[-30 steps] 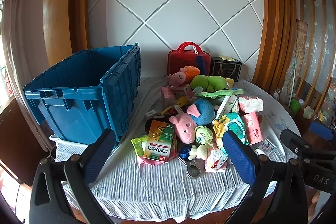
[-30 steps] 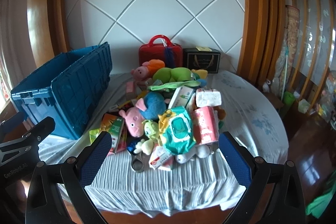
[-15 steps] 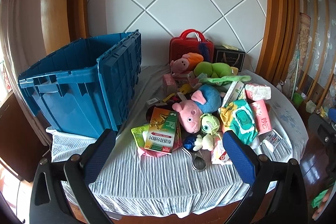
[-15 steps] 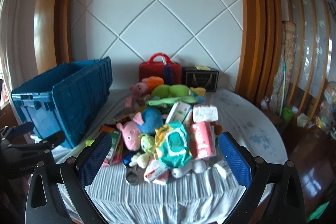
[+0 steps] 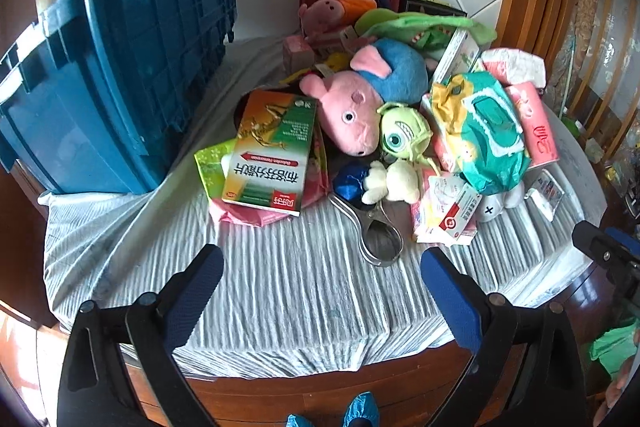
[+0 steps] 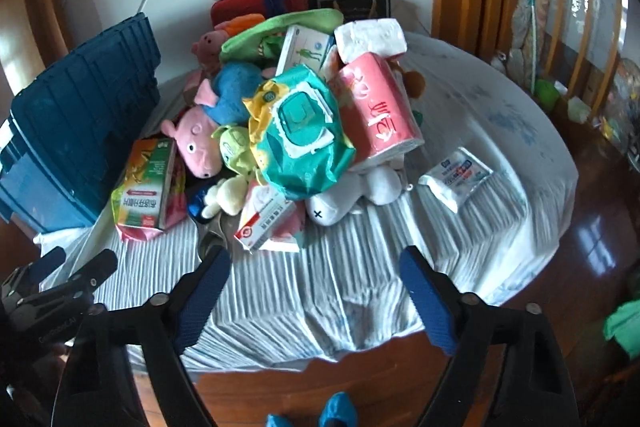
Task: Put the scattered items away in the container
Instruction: 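Grasp the metal clip with the left tool while the right grasps the ointment box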
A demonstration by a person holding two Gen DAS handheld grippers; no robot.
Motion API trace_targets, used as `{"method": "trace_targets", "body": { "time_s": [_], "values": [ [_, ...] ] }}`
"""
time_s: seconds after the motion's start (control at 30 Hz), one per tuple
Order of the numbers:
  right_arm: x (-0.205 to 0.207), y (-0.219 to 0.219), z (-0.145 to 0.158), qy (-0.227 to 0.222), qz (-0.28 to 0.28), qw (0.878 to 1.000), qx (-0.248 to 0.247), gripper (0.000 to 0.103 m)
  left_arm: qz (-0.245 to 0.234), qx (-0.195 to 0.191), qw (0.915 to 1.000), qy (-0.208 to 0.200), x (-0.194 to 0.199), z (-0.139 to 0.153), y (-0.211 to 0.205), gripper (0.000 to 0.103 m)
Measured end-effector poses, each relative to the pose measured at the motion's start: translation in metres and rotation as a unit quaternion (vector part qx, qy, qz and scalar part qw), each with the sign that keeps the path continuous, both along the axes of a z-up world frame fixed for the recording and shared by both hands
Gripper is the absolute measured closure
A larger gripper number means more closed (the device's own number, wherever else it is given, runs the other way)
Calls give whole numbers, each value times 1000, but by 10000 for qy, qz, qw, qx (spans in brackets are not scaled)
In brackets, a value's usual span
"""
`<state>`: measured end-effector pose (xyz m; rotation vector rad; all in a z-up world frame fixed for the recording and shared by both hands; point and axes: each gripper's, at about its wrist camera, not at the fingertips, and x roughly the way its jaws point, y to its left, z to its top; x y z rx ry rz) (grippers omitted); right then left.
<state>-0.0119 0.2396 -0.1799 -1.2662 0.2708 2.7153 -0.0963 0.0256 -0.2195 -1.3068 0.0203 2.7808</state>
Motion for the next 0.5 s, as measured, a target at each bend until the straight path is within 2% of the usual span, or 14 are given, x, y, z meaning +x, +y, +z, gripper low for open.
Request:
{"method": "trace_targets", "body": {
  "time_s": [0.03, 0.1, 0.27, 0.37, 0.4, 0.43, 0.47, 0.5],
  "values": [
    [-7, 3, -7, -68, 61, 10000, -6, 37, 35, -14, 10000, -89, -6, -10, 6, 6],
    [-21, 10, -21, -183, 177, 9996, -150, 45, 51, 19, 9997, -236, -18, -29, 19, 7],
    [-48, 20, -47, -311, 388, 9981, -363, 46, 132, 28, 9995, -297, -47, -65, 48, 7],
    [-61, 23, -56, -287, 433, 9979, -392, 46, 167, -215, 9987, -422, -63, -91, 60, 9],
    [-65, 22, -58, -295, 454, 9976, -434, 46, 177, -278, 9982, -495, -68, -100, 61, 13],
    [-69, 21, -61, -308, 474, 9972, -479, 46, 182, -320, 9977, -574, -72, -109, 61, 23],
    [-74, 20, -64, -320, 481, 9970, -518, 46, 170, -255, 9979, -573, -74, -113, 58, 23],
    [-77, 18, -66, -333, 483, 9966, -570, 46, 188, -187, 9983, -526, -76, -113, 53, 32]
  ]
}}
